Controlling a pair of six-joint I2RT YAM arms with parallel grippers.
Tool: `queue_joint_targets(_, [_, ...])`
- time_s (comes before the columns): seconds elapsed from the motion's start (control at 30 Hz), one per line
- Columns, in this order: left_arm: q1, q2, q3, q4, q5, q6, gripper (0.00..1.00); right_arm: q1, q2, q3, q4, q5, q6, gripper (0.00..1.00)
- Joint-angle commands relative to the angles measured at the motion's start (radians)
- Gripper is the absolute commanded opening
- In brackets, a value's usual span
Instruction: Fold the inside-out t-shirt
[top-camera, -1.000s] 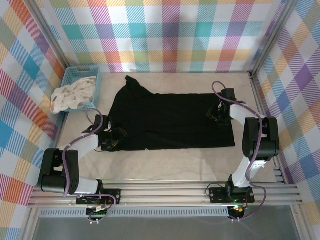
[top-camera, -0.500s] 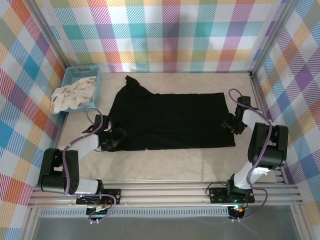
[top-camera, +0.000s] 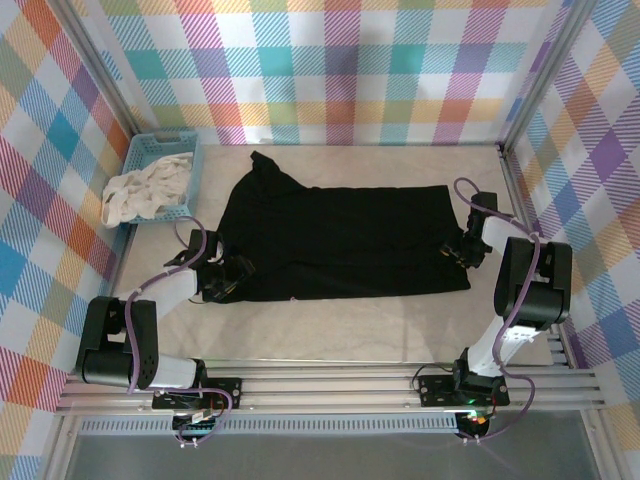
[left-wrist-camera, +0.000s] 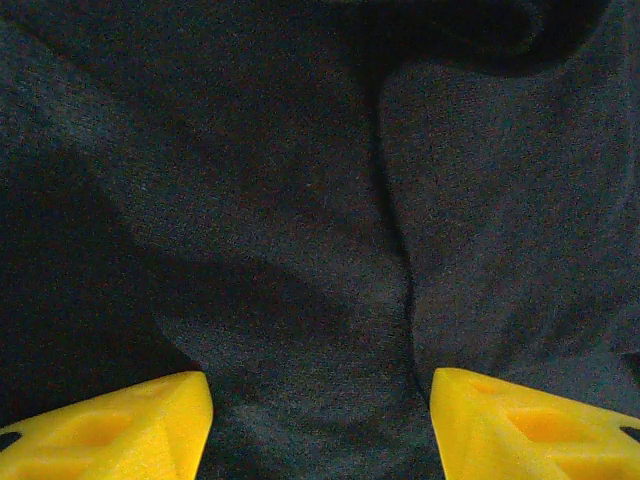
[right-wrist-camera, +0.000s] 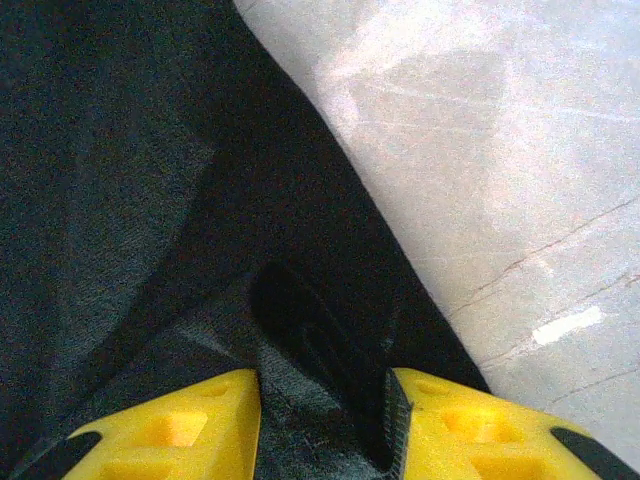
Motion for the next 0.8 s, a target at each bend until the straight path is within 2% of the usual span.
queue_joint_targets(0.0, [0.003, 0.017, -0.003, -0.060, -0.013, 0.016, 0.61, 0.004, -0.002, 0.035, -0.013, -0.017, -0.014, 0.38])
queue_joint_targets(0.3, [0.003, 0.016, -0.003, -0.061, -0.015, 0.017, 0.62, 0.005, -0.024, 0.041, -0.028, 0.003, -0.030, 0.37])
queue_joint_targets(0.77, [0.002, 0.018, 0.000, -0.063, -0.016, 0.022, 0.62, 0.007, -0.070, 0.051, -0.062, -0.010, -0.027, 0.25])
